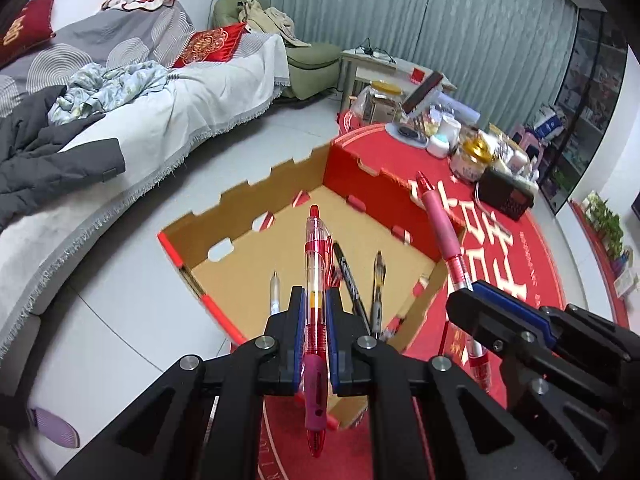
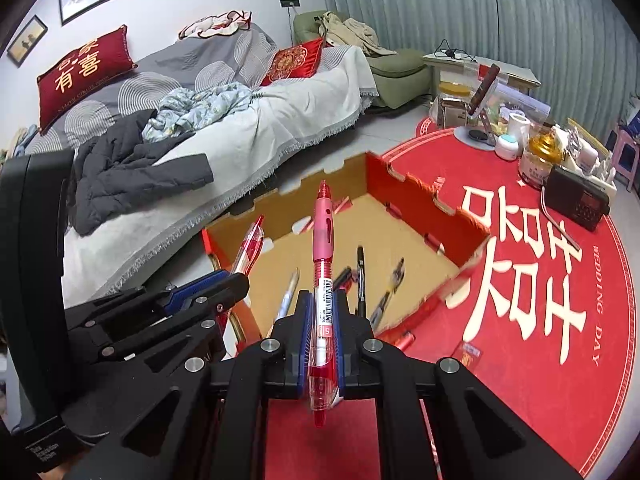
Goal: Organize rigid objects
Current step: 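Carry the red gel pen in the left tool over the box while the right carries its pen, then lower both red pens into the box and open both tools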
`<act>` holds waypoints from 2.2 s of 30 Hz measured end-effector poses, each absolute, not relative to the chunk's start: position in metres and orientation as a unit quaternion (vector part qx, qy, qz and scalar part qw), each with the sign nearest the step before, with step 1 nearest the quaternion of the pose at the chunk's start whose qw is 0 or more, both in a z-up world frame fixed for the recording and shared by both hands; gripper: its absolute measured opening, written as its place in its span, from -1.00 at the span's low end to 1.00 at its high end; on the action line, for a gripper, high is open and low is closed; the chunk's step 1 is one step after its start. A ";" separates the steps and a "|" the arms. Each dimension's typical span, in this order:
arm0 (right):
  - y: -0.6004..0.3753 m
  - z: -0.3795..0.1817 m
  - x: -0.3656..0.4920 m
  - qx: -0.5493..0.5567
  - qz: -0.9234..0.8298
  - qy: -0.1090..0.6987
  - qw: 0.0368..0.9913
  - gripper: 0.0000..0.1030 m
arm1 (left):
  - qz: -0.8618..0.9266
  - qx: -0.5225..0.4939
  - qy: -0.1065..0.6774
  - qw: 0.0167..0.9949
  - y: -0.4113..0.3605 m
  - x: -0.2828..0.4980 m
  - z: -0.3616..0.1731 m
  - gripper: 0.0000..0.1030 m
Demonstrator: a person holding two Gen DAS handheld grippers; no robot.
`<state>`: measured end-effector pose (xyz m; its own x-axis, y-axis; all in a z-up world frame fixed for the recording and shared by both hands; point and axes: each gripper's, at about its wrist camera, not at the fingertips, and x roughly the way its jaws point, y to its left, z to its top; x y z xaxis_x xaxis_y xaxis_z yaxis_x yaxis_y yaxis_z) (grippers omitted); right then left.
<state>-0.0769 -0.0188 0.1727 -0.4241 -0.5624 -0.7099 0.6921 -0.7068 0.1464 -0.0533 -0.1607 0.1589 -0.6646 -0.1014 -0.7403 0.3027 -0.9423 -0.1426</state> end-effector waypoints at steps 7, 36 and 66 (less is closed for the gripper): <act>-0.029 0.236 -0.093 0.329 -0.858 0.063 0.389 -0.78 | -0.929 0.326 0.138 0.108 -0.187 -0.072 0.236 -0.81; -0.058 0.129 -0.147 0.442 -0.827 0.119 0.328 -0.78 | -0.863 0.482 0.095 0.118 -0.186 -0.127 0.108 -0.81; -0.069 0.100 -0.166 0.467 -0.813 0.122 0.325 -0.78 | -0.843 0.518 0.106 0.099 -0.193 -0.151 0.068 -0.81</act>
<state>-0.1663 -0.0692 0.0996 -0.3524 -0.4147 -0.8390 0.6426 -0.7590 0.1052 -0.1506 -0.1925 0.0683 -0.4438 -0.0569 -0.8943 0.2756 -0.9583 -0.0758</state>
